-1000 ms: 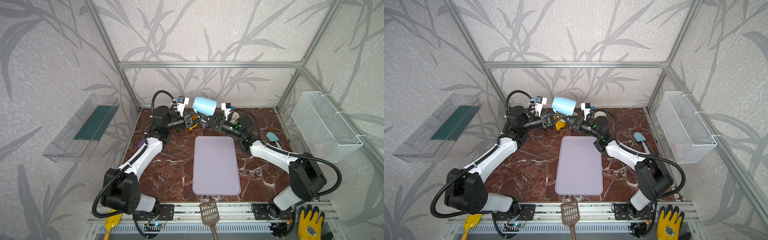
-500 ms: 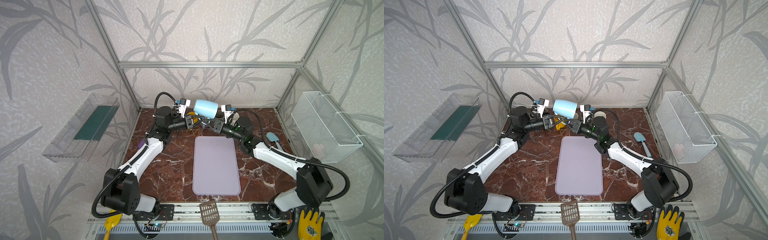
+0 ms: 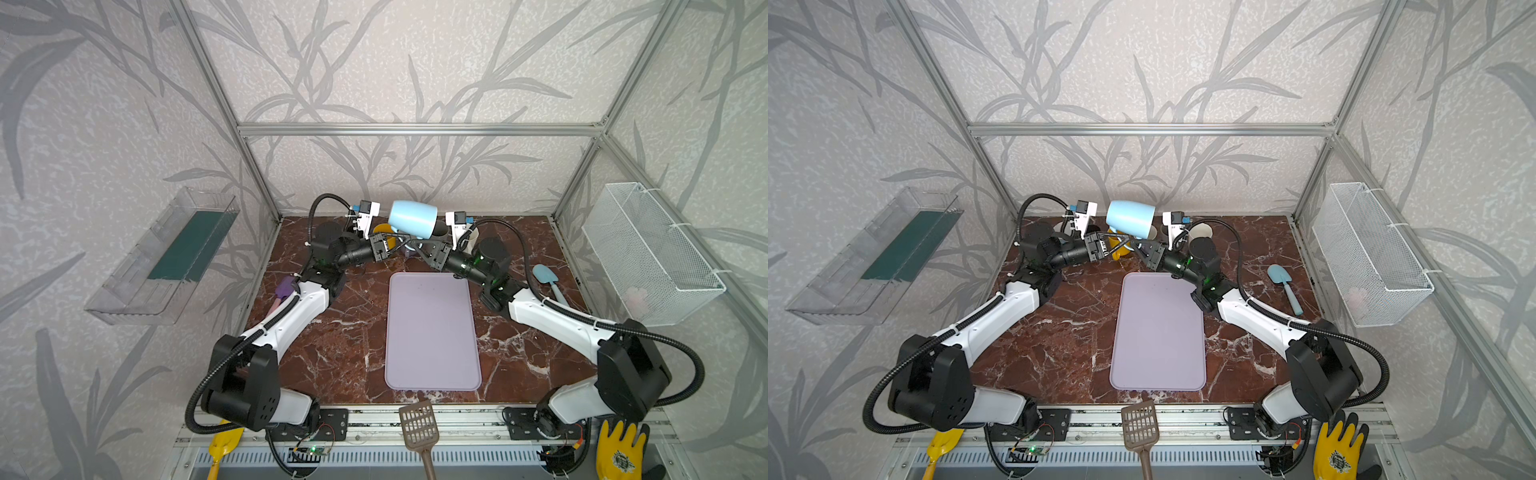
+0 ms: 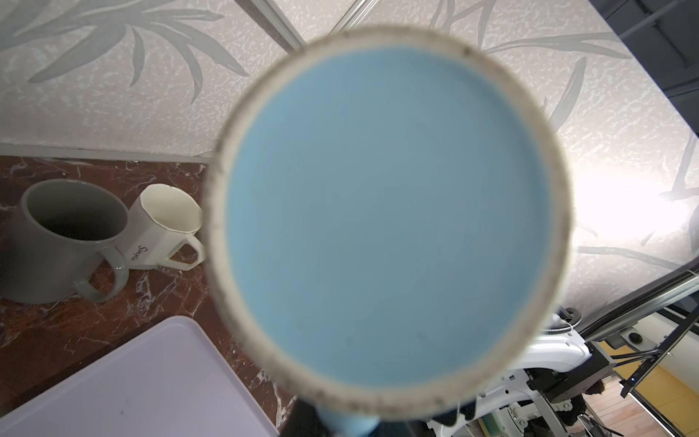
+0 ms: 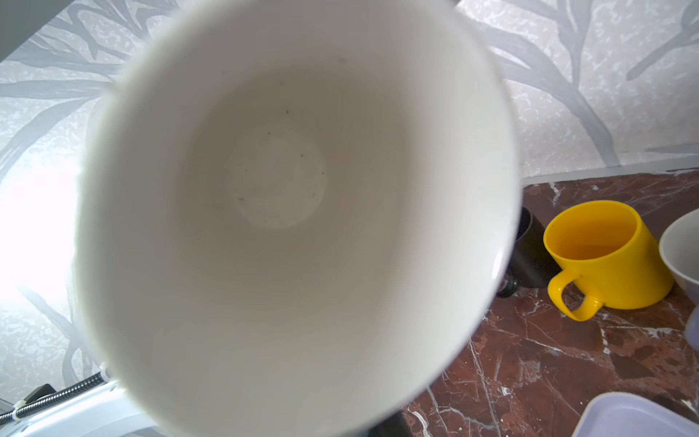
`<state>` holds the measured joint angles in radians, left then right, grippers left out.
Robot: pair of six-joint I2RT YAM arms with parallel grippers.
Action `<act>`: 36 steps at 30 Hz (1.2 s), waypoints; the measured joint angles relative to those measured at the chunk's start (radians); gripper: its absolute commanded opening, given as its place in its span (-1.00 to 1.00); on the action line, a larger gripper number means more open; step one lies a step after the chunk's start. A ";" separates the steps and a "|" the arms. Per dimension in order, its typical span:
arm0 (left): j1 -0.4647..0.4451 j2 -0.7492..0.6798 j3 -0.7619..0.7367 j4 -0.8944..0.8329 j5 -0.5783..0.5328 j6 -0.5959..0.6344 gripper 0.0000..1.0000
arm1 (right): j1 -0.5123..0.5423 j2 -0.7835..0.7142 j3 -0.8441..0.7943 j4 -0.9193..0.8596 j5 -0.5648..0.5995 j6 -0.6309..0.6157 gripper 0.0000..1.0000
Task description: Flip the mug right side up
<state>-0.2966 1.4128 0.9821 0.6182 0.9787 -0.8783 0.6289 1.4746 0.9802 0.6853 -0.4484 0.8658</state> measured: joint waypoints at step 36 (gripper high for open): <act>-0.028 -0.082 -0.036 0.129 -0.092 -0.080 -0.49 | 0.027 -0.039 -0.012 0.148 0.018 0.057 -1.00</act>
<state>-0.3244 1.3312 0.9459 0.7467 0.8864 -0.9588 0.6556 1.4357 0.9684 0.8330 -0.4309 0.9230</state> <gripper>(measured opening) 0.240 0.155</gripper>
